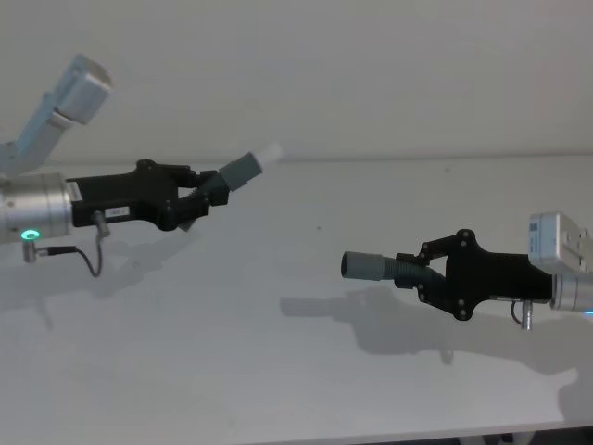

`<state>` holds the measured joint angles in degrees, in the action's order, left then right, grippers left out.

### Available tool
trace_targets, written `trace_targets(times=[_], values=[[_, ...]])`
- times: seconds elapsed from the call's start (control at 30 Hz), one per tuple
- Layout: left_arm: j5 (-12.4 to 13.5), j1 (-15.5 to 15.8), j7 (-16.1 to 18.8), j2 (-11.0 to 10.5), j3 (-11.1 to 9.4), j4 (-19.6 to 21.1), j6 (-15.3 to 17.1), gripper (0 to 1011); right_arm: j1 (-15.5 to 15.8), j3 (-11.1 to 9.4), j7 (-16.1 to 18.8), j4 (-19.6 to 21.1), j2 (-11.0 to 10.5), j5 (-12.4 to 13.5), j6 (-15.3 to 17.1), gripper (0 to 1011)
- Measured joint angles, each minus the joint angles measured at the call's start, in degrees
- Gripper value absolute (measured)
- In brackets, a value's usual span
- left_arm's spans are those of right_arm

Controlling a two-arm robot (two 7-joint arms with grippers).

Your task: Use both hands to pick up one end of the pipe from the table, align the ends, and insert them.

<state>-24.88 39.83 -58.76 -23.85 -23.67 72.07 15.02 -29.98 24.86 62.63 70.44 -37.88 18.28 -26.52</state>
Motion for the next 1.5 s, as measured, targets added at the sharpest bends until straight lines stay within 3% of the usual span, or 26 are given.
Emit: trace_targets(times=[0.23, 0.63, 0.9, 1.17, 1.5], values=[[-3.5, 1.6, -7.3, -1.4, 0.1, -1.9, -0.7, 293, 0.0, 0.0, 0.0, 0.0, 0.0, 0.0, 0.0, 222], [-6.3, 2.2, -11.3, -1.7, -0.8, -2.4, 0.8, 293, 0.0, 0.0, 0.0, 0.0, 0.0, 0.0, 0.0, 222], [-6.1, 2.9, -11.6, -1.6, -2.2, -2.8, 1.4, 293, 0.0, 0.0, 0.0, 0.0, 0.0, 0.0, 0.0, 222], [-4.3, 4.5, -12.1, -1.6, -4.8, -4.2, 1.9, 293, 0.0, 0.0, 0.0, 0.0, 0.0, 0.0, 0.0, 222], [-2.2, 7.9, -14.8, -1.1, -8.5, -8.6, 1.6, 293, 0.0, 0.0, 0.0, 0.0, 0.0, 0.0, 0.0, 222]])
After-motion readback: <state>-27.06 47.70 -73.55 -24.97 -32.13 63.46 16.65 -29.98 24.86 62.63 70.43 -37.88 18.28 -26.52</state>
